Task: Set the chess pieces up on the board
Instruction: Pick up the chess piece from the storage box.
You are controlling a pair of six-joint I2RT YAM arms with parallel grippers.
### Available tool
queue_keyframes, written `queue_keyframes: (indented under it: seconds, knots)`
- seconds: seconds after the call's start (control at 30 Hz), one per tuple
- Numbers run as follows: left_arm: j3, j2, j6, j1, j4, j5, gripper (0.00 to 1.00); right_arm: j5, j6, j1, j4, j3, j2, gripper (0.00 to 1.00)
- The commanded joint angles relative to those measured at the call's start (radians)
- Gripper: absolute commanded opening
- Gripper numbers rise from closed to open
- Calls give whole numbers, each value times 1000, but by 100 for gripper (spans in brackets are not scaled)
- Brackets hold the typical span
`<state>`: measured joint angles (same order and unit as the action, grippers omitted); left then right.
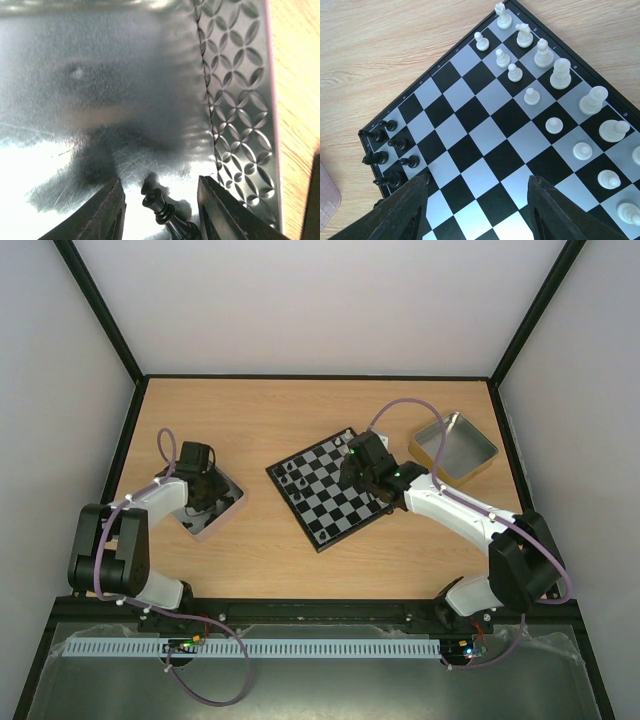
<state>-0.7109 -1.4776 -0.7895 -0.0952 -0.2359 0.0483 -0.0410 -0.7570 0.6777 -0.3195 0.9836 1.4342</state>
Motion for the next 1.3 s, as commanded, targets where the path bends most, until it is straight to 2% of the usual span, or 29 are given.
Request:
queue_keyframes:
  seconds: [0.0, 0.2, 0.43, 0.7, 0.83, 1.07, 1.27]
  knots:
    - [5, 17, 4, 2, -77, 44, 44, -6, -13, -4, 23, -12, -11, 54]
    - [5, -3, -2, 2, -99, 133, 45, -5, -15, -4, 27, -16, -12, 54]
    - [-54, -79, 26, 1, -99, 109, 32, -5, -15, -5, 35, -16, -16, 54]
    - [-103, -161, 94, -44, -156, -25, 19, -2, -22, -4, 53, -21, -18, 53]
    - [-111, -141, 99, -44, -152, -75, 15, -3, -20, -5, 54, -19, -18, 53]
    - [-106, -60, 87, -44, -136, -157, 15, 19, -21, -5, 62, -24, -18, 53]
    - [-69, 31, 65, -44, -107, -172, 15, 120, -4, -4, 124, -40, -9, 54]
